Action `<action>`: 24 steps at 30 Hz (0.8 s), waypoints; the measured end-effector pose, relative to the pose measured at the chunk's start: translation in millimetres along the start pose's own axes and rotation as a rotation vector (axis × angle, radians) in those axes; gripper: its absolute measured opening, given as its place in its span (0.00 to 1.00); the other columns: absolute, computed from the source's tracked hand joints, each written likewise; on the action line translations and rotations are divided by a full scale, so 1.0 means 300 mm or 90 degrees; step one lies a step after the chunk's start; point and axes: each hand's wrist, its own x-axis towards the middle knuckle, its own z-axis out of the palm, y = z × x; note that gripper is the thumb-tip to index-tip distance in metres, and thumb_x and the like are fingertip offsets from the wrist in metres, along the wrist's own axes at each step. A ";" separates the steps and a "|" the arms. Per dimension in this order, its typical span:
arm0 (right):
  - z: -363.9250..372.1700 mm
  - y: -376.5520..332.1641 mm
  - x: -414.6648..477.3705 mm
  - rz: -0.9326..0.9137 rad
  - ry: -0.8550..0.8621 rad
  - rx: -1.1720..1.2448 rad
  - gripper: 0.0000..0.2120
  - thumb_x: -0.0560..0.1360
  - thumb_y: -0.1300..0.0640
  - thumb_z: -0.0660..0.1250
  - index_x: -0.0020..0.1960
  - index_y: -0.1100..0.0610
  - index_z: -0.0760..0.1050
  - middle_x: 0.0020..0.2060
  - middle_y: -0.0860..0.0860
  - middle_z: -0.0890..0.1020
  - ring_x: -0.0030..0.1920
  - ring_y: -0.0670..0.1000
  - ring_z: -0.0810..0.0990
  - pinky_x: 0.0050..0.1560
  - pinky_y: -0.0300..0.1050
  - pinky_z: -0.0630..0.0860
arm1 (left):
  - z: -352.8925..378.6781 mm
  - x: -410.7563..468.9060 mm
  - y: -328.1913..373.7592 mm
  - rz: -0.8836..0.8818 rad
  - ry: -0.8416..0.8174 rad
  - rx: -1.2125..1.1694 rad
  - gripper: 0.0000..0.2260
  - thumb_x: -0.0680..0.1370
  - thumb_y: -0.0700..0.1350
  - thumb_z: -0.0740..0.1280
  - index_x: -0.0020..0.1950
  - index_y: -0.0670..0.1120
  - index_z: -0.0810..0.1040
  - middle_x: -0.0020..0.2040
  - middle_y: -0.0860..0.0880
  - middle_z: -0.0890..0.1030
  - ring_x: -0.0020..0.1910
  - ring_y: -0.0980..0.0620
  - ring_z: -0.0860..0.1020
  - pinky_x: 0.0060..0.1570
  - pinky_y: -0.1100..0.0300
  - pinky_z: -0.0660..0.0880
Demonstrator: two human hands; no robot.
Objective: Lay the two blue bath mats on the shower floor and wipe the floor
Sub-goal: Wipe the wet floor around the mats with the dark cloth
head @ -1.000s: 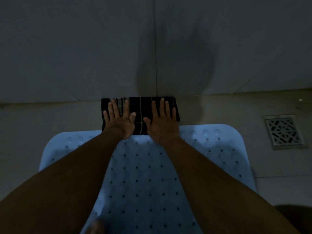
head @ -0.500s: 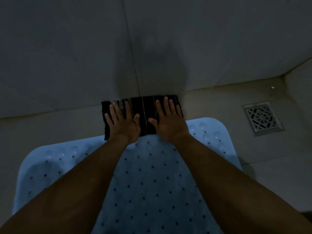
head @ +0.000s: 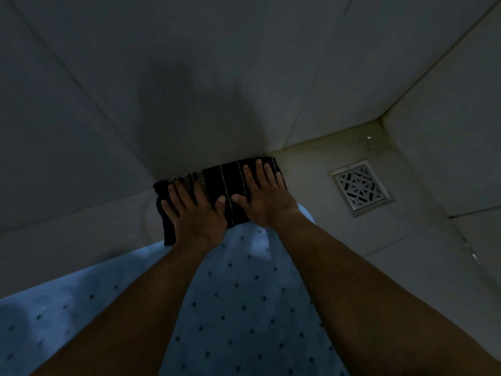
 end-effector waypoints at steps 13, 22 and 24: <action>-0.062 0.224 -0.007 0.113 0.005 0.061 0.37 0.81 0.34 0.46 0.80 0.52 0.34 0.78 0.57 0.35 0.78 0.56 0.34 0.77 0.55 0.37 | 0.034 0.021 0.213 0.139 -0.047 0.025 0.31 0.83 0.61 0.43 0.80 0.47 0.37 0.78 0.37 0.34 0.77 0.41 0.32 0.74 0.42 0.32; -0.046 0.223 -0.098 0.267 0.007 0.149 0.37 0.82 0.36 0.45 0.79 0.55 0.32 0.78 0.60 0.34 0.78 0.59 0.34 0.76 0.57 0.37 | 0.013 0.051 0.265 0.262 -0.086 0.052 0.28 0.83 0.59 0.41 0.81 0.49 0.40 0.80 0.40 0.36 0.78 0.45 0.34 0.75 0.45 0.34; -0.035 0.226 -0.129 0.301 0.011 0.162 0.37 0.82 0.37 0.45 0.79 0.56 0.32 0.77 0.60 0.34 0.78 0.60 0.34 0.76 0.57 0.37 | 0.009 0.063 0.282 0.298 -0.098 0.069 0.28 0.83 0.59 0.41 0.81 0.50 0.41 0.80 0.40 0.37 0.78 0.45 0.34 0.75 0.45 0.34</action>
